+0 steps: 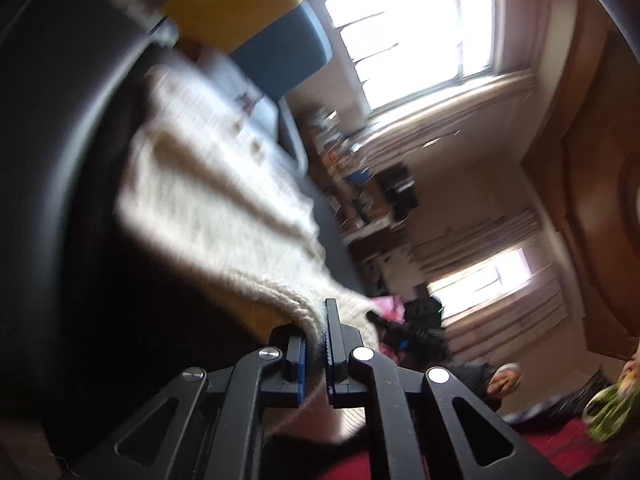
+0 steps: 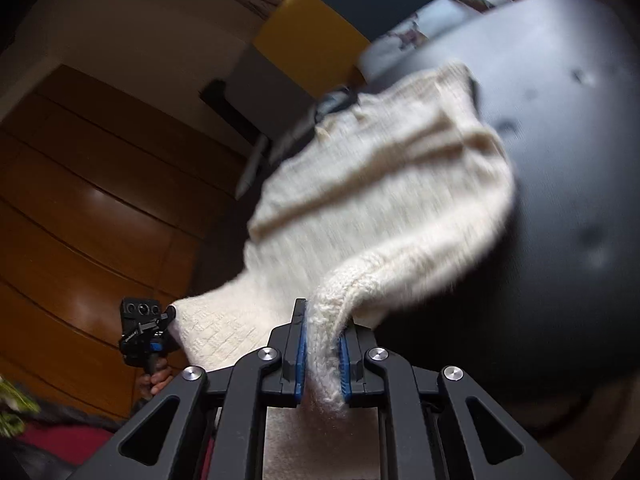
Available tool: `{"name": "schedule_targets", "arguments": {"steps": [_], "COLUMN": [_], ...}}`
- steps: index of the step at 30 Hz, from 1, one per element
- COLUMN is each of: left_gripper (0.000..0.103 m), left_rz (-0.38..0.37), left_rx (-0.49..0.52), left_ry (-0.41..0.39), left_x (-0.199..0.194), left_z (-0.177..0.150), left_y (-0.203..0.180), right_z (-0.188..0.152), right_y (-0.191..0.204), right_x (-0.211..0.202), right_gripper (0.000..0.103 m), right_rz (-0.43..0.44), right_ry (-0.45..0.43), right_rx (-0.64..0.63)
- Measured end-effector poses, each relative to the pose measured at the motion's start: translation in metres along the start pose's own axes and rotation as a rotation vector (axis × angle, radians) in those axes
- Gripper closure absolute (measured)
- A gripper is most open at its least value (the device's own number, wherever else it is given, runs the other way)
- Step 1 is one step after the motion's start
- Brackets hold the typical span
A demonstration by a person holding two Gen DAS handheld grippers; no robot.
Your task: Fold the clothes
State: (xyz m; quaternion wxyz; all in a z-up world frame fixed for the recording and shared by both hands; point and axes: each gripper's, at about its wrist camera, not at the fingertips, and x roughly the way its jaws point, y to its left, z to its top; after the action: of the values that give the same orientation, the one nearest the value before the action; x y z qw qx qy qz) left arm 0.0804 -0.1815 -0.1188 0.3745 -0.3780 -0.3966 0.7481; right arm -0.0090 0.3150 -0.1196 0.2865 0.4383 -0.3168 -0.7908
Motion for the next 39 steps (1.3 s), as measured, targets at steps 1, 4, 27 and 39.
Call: {"name": "schedule_targets", "arguments": {"steps": [1,4,27,39], "left_gripper": [0.098,0.098,0.096,0.060], "left_rz": [-0.017,-0.018,0.233,0.098], "left_rx": [0.005,0.019,-0.279,-0.276], "left_ry": [-0.017,-0.051,-0.032,0.021], "left_x": [0.004,0.023,0.114,0.111], "left_z": [0.013,0.062,0.144,0.129], "left_y": [-0.002,0.001,0.142,0.101], "right_z": [0.013,0.050,0.106,0.049], "right_y": [0.000,-0.002,-0.100,-0.052], "right_x": [0.005,0.020,0.087,0.059], "right_gripper": [0.089,0.089,0.085,0.023], "right_rz": [0.001,-0.011,0.000,0.130], "right_ry": [-0.010,-0.028,0.030,0.094], "right_rx": [0.004,0.009,0.206,0.149]}}
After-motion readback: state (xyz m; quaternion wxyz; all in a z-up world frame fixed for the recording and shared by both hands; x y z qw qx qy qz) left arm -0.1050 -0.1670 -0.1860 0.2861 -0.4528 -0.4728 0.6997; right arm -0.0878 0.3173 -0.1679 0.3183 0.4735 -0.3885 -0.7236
